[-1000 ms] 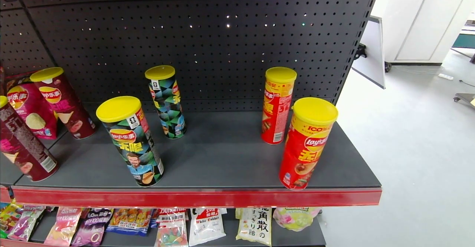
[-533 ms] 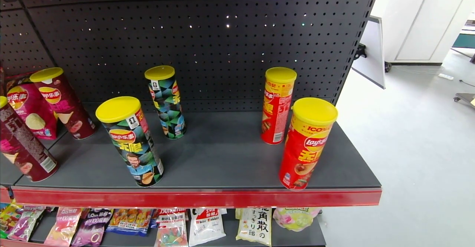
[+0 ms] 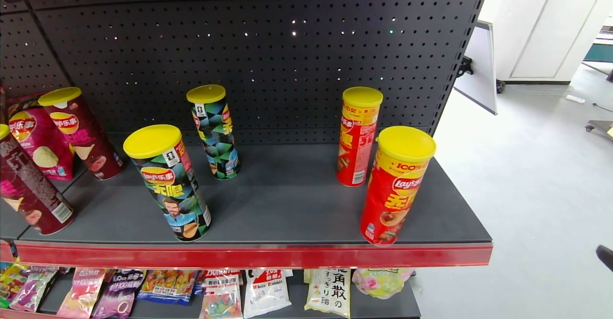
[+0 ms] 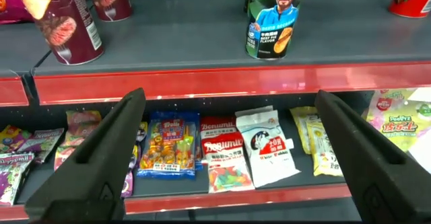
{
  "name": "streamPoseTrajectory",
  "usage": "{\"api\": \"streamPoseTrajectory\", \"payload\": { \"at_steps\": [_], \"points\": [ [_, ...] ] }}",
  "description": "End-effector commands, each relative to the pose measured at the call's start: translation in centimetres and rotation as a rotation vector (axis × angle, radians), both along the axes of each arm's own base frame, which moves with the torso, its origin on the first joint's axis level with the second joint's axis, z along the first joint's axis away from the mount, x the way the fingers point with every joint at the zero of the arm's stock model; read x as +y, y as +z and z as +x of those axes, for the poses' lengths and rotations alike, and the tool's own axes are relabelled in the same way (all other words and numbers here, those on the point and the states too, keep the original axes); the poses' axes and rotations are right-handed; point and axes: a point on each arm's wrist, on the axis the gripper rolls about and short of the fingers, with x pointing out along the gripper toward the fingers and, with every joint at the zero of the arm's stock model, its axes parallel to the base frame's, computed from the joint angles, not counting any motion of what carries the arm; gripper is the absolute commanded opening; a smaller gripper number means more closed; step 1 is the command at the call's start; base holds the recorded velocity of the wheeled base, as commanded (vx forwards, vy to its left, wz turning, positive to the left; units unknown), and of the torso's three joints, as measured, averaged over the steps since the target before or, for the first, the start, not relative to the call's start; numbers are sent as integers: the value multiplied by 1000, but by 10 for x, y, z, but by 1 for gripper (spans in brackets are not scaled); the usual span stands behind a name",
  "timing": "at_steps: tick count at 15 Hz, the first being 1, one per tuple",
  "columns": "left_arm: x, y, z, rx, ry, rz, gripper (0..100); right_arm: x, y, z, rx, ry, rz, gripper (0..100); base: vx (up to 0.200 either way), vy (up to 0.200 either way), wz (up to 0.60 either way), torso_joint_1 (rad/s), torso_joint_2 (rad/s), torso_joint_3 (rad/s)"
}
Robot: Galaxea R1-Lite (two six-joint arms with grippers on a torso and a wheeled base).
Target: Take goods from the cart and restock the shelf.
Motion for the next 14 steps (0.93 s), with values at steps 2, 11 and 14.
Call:
{"api": "streamPoseTrajectory", "payload": {
  "at_steps": [2,11,14],
  "points": [
    [0,0,0,-4,0,-1,100,13,-5,68,190,241,32,100,0,0,0,0,0,0],
    [0,0,0,-4,0,0,100,-9,-52,179,64,837,47,100,0,0,0,0,0,0],
    [0,0,0,-4,0,0,100,-7,-54,183,38,903,40,100,0,0,0,0,0,0]
  ]
}}
